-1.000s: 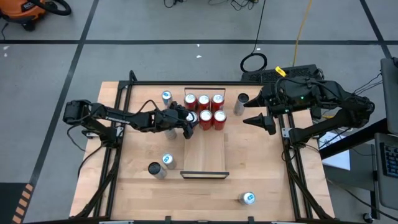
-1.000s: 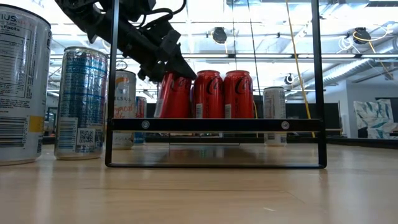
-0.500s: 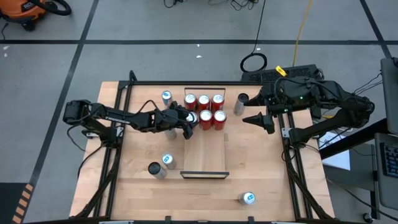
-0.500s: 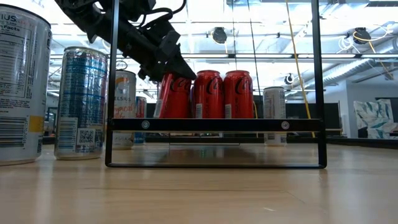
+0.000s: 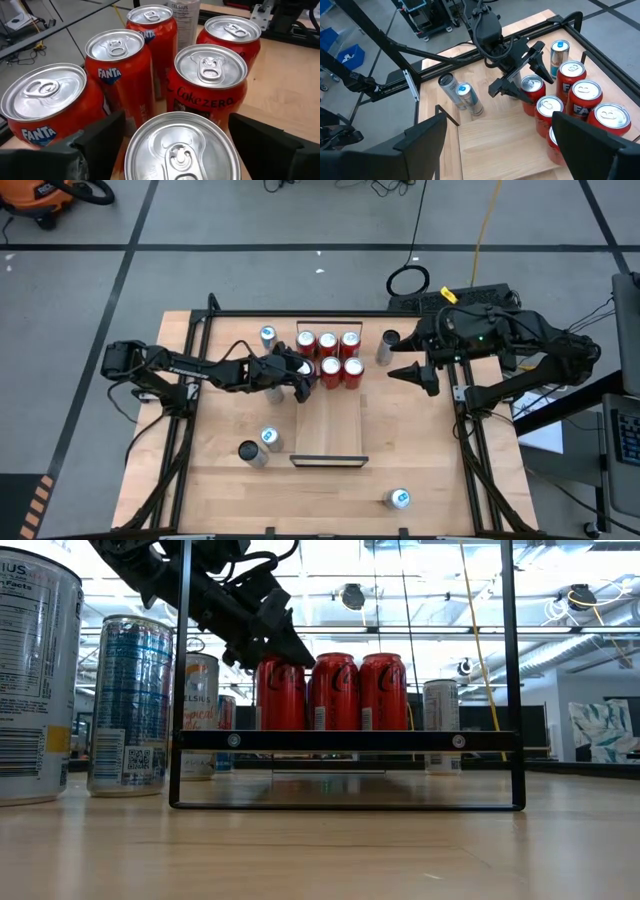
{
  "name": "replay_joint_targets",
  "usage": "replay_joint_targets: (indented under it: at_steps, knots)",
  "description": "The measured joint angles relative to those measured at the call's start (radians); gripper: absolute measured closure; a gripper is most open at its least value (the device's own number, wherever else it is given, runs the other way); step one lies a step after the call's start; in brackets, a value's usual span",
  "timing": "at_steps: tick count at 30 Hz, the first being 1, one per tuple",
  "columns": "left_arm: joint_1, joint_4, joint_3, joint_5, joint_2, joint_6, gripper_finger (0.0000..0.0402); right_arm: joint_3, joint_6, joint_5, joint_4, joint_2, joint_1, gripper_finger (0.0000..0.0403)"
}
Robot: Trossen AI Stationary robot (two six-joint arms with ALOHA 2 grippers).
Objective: Place canned beverage on shelf
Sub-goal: Put the red soda can on the shelf aligned with the other red soda can
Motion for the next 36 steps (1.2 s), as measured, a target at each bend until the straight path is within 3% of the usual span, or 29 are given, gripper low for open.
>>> replay_joint_targets:
  at_steps: [11, 21, 28, 36]
  knots:
    - [-0.001, -0.057, 0.017, -0.021, -0.088, 0.025, 0.0045, 0.000, 0.011, 0.000, 0.000, 0.000, 0.000, 0.0067]
    - [-0.037, -0.441, 0.061, 0.033, -0.293, 0.016, 0.0051, 0.000, 0.022, 0.002, 0.000, 0.000, 0.000, 0.0067]
    - [-0.042, -0.521, 0.060, 0.113, -0.308, -0.034, 0.0109, 0.000, 0.003, 0.026, 0.005, 0.013, 0.000, 0.0067]
    - [-0.044, -0.516, 0.060, 0.115, -0.253, -0.063, 0.0194, 0.000, -0.004, 0.027, 0.017, 0.038, 0.000, 0.0067]
